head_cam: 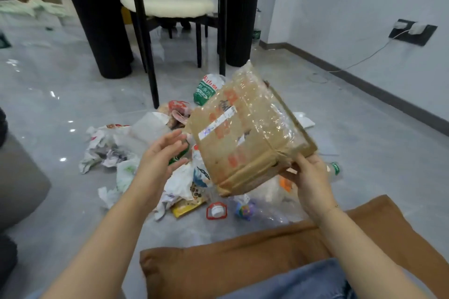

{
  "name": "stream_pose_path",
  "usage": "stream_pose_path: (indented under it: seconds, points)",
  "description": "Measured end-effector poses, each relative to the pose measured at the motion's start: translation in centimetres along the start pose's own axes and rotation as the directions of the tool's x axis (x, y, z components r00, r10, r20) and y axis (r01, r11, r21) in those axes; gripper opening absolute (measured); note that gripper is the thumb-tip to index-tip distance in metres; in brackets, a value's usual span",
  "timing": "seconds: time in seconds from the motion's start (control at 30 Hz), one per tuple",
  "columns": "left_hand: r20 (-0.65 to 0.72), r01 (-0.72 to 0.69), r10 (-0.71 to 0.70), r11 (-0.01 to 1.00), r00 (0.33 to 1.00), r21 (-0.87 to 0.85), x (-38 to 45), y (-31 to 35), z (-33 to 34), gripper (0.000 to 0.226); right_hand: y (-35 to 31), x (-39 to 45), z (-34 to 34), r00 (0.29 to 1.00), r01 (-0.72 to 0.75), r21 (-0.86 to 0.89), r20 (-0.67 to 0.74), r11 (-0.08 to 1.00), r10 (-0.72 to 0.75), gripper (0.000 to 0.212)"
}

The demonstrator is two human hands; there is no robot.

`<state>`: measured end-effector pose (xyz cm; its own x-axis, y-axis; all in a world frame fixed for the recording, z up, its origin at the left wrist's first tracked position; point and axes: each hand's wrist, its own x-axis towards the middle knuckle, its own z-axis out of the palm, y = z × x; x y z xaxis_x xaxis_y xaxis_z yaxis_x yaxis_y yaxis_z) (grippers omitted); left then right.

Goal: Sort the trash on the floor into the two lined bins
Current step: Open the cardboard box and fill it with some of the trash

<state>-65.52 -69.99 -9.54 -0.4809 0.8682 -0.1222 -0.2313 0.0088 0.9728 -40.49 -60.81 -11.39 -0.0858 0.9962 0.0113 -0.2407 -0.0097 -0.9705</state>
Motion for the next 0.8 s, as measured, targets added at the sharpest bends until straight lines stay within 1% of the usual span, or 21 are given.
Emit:
stream_pose_path:
  seconds: [0.1,0.13,0.2,0.27,0.3,0.37,0.4,0.43,0.5,0.53,0.57,0.6,0.63,0.67,0.7,0.73,0.77,0.8]
  points:
    - [-0.088,-0.099,0.105,0.993,0.991,0.067,-1.0,0.5,-1.3,0.023,1.1,-0.4,0.4,0.985,0.047,-0.192,0.17,0.98,-0.013,0.013]
    - [-0.091,-0.136,0.147,0.984,0.985,0.118,-1.4,0.6,-1.6,0.022,1.6,-0.5,0.6,0.976,0.053,-0.237,0.216,0.97,-0.001,0.013]
    - [-0.044,-0.218,0.237,0.941,0.971,0.261,-2.0,0.6,-2.0,0.024,2.4,-0.7,1.0,0.962,0.047,-0.296,0.271,0.954,0.037,0.013]
    - [0.005,-0.302,0.327,0.868,0.945,0.393,-2.6,0.3,-2.2,0.027,3.0,-0.6,1.4,0.951,0.025,-0.308,0.302,0.951,0.073,0.011]
    - [0.017,-0.358,0.396,0.812,0.918,0.461,-2.8,0.3,-2.2,0.028,3.3,-0.5,1.5,0.945,0.014,-0.307,0.314,0.952,0.088,0.011]
    - [0.062,-0.464,0.521,0.691,0.851,0.555,-3.4,1.0,-2.4,0.02,3.5,-0.4,1.4,0.925,0.012,-0.333,0.361,0.943,0.116,0.013]
    - [0.107,-0.483,0.521,0.667,0.847,0.568,-3.7,1.4,-2.5,0.014,3.6,-0.3,1.3,0.911,0.019,-0.372,0.388,0.928,0.137,0.013]
    - [0.182,-0.477,0.467,0.657,0.866,0.584,-3.9,1.7,-2.7,0.011,3.8,-0.3,1.3,0.896,0.03,-0.42,0.413,0.907,0.161,0.013]
    - [0.348,-0.416,0.238,0.634,0.907,0.652,-4.3,1.4,-2.7,0.012,4.1,-0.2,1.5,0.86,0.046,-0.484,0.465,0.874,0.212,0.013]
    - [0.384,-0.385,0.141,0.615,0.912,0.688,-4.4,0.8,-2.8,0.014,4.1,-0.3,1.7,0.842,0.05,-0.497,0.487,0.866,0.231,0.013]
    - [0.387,-0.364,0.095,0.594,0.917,0.717,-4.4,0.3,-2.9,0.018,4.2,-0.3,1.8,0.828,0.055,-0.506,0.504,0.861,0.244,0.013]
    - [0.377,-0.364,0.096,0.558,0.921,0.746,-4.2,0.0,-3.2,0.02,4.1,-0.2,2.0,0.817,0.058,-0.514,0.517,0.856,0.255,0.013]
    - [0.383,-0.383,0.107,0.494,0.918,0.781,-4.0,-0.1,-3.6,0.022,4.2,-0.1,2.1,0.807,0.062,-0.521,0.528,0.851,0.265,0.013]
    - [0.408,-0.407,0.088,0.403,0.909,0.82,-3.8,0.0,-4.2,0.026,4.3,-0.1,2.1,0.801,0.065,-0.525,0.535,0.849,0.27,0.012]
    - [0.428,-0.412,0.021,0.31,0.904,0.857,-3.8,0.1,-4.9,0.033,4.3,-0.1,2.1,0.799,0.068,-0.523,0.538,0.849,0.268,0.012]
    - [0.428,-0.4,-0.081,0.233,0.9,0.886,-3.7,0.0,-5.6,0.044,4.4,-0.1,2.1,0.798,0.067,-0.517,0.541,0.854,0.265,0.011]
    - [0.408,-0.378,-0.187,0.176,0.893,0.909,-3.8,-0.3,-6.3,0.056,4.4,-0.1,2.2,0.795,0.06,-0.512,0.543,0.857,0.269,0.011]
    - [0.382,-0.359,-0.262,0.134,0.886,0.924,-4.0,-0.7,-6.6,0.07,4.4,-0.1,2.2,0.789,0.052,-0.511,0.548,0.858,0.278,0.011]
